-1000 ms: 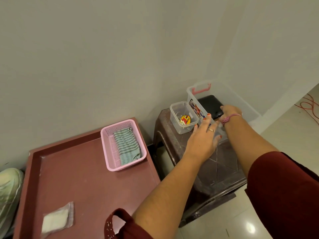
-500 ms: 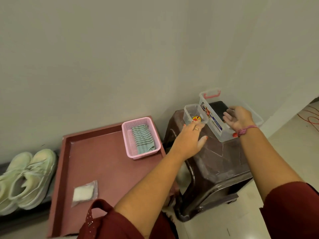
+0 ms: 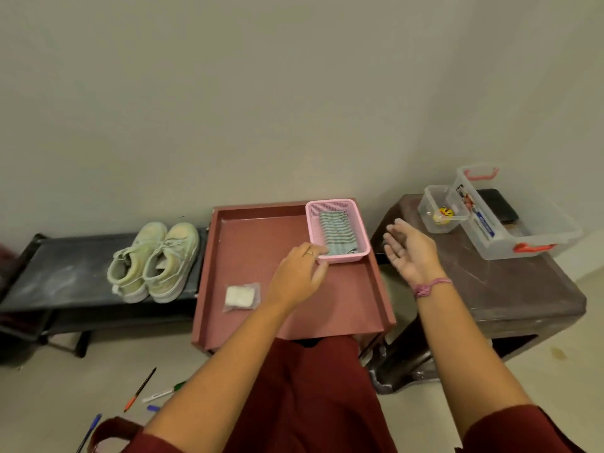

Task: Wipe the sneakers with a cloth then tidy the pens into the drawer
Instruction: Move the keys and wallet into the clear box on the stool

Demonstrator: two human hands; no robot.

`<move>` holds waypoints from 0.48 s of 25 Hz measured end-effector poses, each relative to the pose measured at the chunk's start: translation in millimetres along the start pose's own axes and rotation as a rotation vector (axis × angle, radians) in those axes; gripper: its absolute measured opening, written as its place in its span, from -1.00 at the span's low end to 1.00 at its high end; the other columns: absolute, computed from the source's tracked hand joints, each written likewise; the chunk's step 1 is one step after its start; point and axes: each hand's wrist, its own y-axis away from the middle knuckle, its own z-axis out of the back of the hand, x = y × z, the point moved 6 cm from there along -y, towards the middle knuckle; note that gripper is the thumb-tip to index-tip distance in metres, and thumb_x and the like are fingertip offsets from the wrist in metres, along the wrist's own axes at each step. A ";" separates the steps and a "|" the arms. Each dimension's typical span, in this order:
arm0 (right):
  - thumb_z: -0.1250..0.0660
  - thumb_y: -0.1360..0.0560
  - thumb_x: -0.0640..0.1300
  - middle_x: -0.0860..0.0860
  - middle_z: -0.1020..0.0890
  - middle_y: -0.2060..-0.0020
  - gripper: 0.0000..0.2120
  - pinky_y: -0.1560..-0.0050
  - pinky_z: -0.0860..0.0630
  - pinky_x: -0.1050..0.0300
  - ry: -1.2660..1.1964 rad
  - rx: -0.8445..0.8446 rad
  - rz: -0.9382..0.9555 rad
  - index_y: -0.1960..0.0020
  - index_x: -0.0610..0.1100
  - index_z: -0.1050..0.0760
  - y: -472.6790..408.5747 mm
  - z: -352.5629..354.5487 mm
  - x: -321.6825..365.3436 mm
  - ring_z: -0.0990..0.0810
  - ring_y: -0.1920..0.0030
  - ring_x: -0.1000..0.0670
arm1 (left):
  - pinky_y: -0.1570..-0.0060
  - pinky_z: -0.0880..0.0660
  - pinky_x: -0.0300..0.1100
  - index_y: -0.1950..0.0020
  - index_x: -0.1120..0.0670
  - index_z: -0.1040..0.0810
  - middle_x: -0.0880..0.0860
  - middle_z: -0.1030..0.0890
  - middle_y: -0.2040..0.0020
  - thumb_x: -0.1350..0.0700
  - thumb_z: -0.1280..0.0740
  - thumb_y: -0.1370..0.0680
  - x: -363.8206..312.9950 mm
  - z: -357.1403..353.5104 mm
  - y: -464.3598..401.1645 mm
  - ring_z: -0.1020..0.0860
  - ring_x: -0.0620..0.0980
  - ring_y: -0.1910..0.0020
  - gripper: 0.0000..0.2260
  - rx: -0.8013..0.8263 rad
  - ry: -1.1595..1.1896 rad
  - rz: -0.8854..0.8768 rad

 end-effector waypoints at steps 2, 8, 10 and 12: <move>-0.25 -0.55 -0.18 0.04 -0.59 0.19 -0.92 0.16 -0.46 0.22 0.053 0.014 -0.053 0.04 -0.06 -0.52 6.2 -23.2 -34.8 -0.57 0.15 0.09 | -0.21 -0.42 -0.03 -0.24 0.10 -0.56 0.05 -0.57 -0.16 0.08 -0.24 -0.57 37.9 11.5 24.7 -0.52 0.06 -0.16 -0.72 -0.027 0.001 0.086; -0.26 -0.53 -0.22 0.05 -0.59 0.23 -0.88 0.24 -0.44 0.24 0.259 0.040 -0.173 -0.02 -0.06 -0.50 6.9 -77.9 -135.2 -0.56 0.26 0.12 | -0.30 -0.33 -0.10 -0.40 0.24 -0.39 0.19 -0.47 -0.34 0.22 -0.28 -0.56 148.1 31.1 86.9 -0.44 0.12 -0.31 -0.60 -0.114 0.230 0.635; -0.24 -0.54 -0.21 0.04 -0.58 0.24 -0.89 0.28 -0.44 0.26 0.331 0.055 -0.221 0.01 -0.05 -0.51 1.5 -93.0 -168.1 -0.54 0.29 0.13 | -0.31 -0.33 -0.09 -0.44 0.30 -0.31 0.24 -0.43 -0.38 0.22 -0.28 -0.56 179.6 16.3 102.1 -0.42 0.17 -0.35 -0.54 -0.051 0.307 0.834; -0.24 -0.53 -0.24 0.01 -0.56 0.24 -0.88 0.29 -0.46 0.26 0.438 0.073 -0.256 0.05 -0.07 -0.52 -5.1 -104.9 -201.4 -0.53 0.30 0.11 | -0.32 -0.36 -0.03 -0.44 0.35 -0.26 0.29 -0.40 -0.39 0.17 -0.28 -0.58 201.3 1.5 111.9 -0.42 0.22 -0.34 -0.51 0.000 0.355 0.973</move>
